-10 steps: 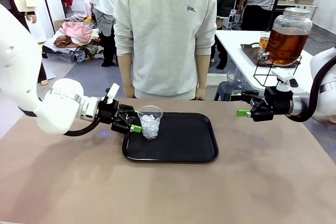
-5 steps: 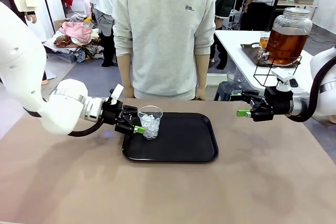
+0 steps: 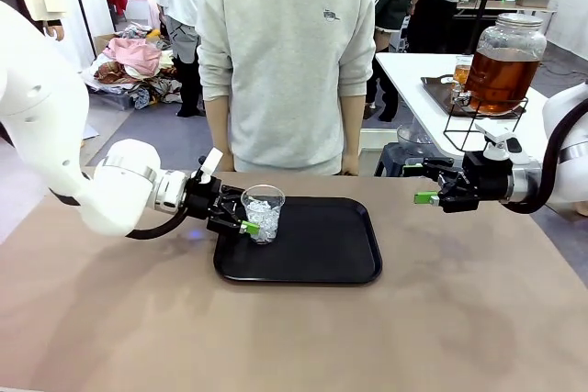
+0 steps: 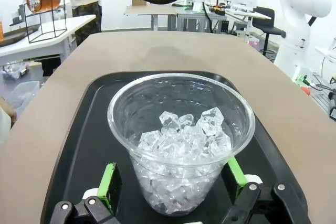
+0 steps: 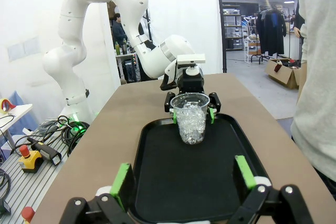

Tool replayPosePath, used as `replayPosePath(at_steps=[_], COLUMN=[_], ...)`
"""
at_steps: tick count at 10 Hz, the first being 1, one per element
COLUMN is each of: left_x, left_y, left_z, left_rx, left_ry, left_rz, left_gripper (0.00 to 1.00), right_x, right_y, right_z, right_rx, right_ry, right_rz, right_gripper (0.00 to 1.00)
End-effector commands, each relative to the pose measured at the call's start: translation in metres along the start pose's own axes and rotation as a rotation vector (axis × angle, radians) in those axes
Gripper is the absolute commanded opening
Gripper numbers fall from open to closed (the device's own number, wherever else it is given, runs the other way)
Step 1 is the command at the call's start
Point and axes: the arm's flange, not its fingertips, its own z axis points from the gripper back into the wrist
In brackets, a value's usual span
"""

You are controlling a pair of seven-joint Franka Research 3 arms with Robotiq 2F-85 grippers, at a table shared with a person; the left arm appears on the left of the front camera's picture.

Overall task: Pour the drink into the iced cup.
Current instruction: Pick up the iced cup indicated by the human and present it to them.

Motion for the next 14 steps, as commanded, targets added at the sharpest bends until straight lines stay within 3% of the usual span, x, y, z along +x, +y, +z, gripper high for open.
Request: replayPosePath(at_steps=[1,10,12,14], left_x=[0.003,0.007,0.007,0.009], left_y=[0.006,0.004,0.005,0.003], left_z=[-0.008,-0.022,-0.023,-0.023], left_rx=[0.006,-0.019,-0.008,0.0], left_ry=[-0.013,-0.003,-0.017,-0.038], left_rz=[0.026,0.032,0.024,0.025], left_gripper=[1.0,1.0,0.62,0.62], right_x=[0.003,0.003,0.003,0.003], right_y=[-0.001,-0.001,-0.001,-0.001], right_z=[-0.001,-0.001,-0.001,-0.001], right_rx=[-0.003,-0.003,-0.003,-0.003], right_ry=[0.001,0.001,0.001,0.001], right_rz=[0.007,0.007,0.007,0.007], right_gripper=[1.0,1.0,1.0,1.0])
